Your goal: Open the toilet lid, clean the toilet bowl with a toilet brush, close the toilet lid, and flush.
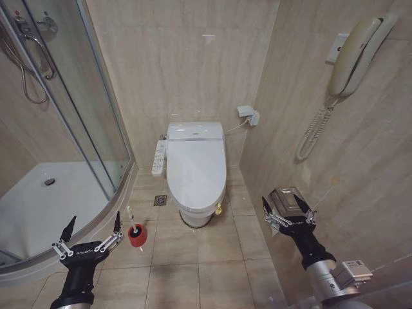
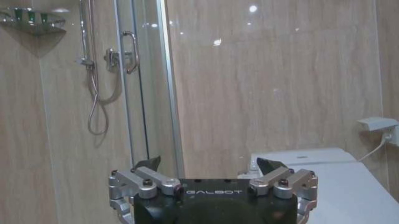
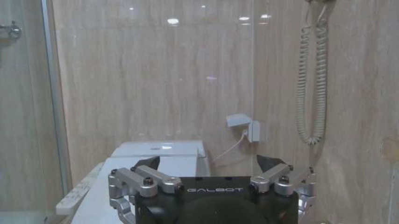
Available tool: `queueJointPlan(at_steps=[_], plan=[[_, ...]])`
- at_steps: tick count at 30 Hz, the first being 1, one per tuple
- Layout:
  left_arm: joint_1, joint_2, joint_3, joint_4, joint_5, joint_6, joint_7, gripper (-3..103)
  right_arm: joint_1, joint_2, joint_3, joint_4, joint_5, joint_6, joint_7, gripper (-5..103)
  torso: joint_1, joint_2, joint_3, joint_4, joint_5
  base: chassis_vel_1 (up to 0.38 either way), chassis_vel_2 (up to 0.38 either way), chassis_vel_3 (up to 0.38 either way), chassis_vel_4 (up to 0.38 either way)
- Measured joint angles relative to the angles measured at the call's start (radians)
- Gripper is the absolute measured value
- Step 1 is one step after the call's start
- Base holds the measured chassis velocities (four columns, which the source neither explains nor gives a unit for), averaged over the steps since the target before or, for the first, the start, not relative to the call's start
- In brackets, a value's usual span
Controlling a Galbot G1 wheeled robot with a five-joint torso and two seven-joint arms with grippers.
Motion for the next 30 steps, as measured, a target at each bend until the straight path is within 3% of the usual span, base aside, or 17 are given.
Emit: queueJointPlan(at_steps=[17, 30], plan=[[0.000, 0.000, 0.000, 0.000, 0.000, 0.000, 0.000, 100, 0.000, 0.000, 0.000, 0.000, 0.000, 0.000, 0.000, 100, -0.001, 0.000, 0.000, -0.0002, 0.0000, 0.091, -0.090, -0.100, 0.086], [0.000, 0.000, 0.000, 0.000, 0.000, 0.000, 0.000, 100, 0.000, 0.000, 0.000, 0.000, 0.000, 0.000, 0.000, 100, 0.000, 0.000, 0.000, 0.0000, 0.0000, -0.016, 0.013, 0.015, -0.009]])
